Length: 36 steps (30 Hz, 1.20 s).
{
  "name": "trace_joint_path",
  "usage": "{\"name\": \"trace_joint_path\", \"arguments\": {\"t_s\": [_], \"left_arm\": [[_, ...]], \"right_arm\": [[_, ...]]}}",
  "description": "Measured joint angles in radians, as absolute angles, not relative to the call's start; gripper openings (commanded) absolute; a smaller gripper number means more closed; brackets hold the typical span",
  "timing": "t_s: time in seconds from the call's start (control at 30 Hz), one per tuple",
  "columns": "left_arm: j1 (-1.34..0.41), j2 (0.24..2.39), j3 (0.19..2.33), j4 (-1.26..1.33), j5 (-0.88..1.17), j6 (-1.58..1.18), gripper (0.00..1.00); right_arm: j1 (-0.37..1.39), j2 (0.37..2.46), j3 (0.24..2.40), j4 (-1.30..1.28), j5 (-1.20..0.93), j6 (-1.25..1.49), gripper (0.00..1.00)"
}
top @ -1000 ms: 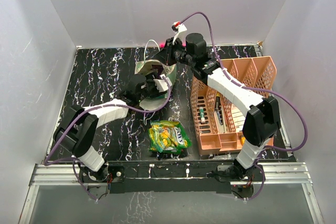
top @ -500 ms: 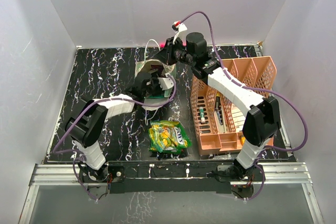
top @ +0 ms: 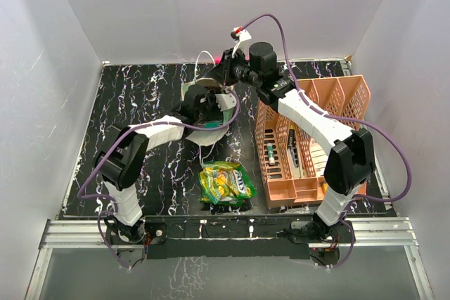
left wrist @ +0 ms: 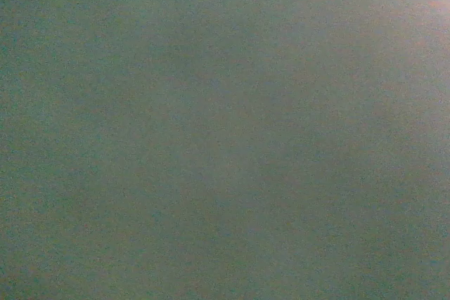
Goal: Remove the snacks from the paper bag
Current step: Take out the snack from the paper bag.
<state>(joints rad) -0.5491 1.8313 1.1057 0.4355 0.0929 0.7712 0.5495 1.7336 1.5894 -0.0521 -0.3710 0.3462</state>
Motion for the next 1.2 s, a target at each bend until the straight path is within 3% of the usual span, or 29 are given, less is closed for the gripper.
{"name": "trace_joint_path", "arguments": {"t_s": [0.3,0.63,0.97,1.2], "left_arm": [[-0.543,1.817,1.111,0.393,0.128,0.775,0.03],[-0.537,1.591,1.045,0.265,0.196,0.73,0.03],[-0.54,1.536,0.991,0.241,0.175,0.648,0.0],[-0.606,1.27,0.939,0.131,0.083,0.52,0.0]], "right_arm": [[0.55,1.74,1.598,-0.052,-0.368,0.347,0.07],[0.55,1.74,1.601,-0.046,-0.364,0.347,0.07],[0.55,1.74,1.601,-0.048,-0.364,0.348,0.07],[0.55,1.74,1.601,-0.043,-0.356,0.354,0.07]]}}
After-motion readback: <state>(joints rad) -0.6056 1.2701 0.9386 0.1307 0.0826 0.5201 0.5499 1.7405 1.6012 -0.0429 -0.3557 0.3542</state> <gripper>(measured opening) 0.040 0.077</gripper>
